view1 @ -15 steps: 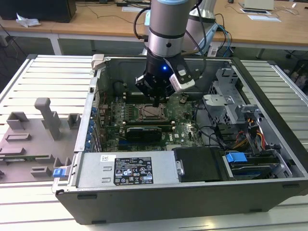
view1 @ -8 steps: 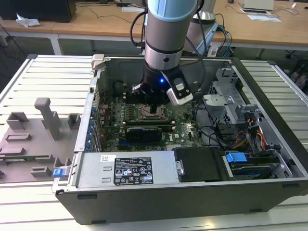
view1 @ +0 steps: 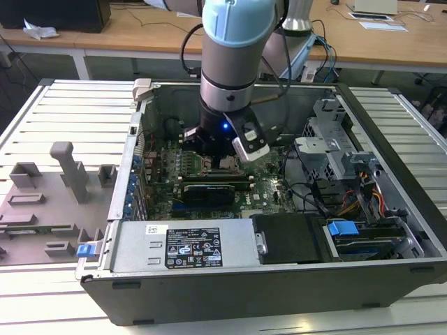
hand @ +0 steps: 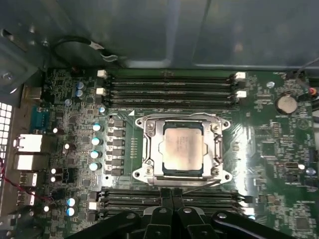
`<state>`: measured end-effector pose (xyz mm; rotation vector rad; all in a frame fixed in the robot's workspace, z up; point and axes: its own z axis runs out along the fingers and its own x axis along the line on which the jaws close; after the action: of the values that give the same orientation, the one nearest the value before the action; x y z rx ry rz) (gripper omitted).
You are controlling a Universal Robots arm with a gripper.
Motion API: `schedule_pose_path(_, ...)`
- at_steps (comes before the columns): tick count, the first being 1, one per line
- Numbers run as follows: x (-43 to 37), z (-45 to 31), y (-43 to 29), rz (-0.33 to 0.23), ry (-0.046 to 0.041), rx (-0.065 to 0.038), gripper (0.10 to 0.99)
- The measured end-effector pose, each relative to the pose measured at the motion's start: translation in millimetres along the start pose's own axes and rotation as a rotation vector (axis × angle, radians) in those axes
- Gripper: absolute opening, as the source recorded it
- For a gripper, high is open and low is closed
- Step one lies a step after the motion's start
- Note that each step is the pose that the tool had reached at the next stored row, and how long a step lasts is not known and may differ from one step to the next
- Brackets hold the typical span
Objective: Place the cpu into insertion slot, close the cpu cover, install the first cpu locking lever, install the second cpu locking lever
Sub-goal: 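Install the second cpu locking lever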
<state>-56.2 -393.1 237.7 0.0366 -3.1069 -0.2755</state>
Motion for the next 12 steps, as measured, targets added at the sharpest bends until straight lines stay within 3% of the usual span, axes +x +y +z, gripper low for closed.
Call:
schedule_pose_path(10, 21.0, 23.6, -3.6, -0.001, 0.0002, -0.001, 0.106)
schedule_pose_path(12, 24.7, 27.4, -4.4, -0.010, 0.0018, -0.007, 0.106)
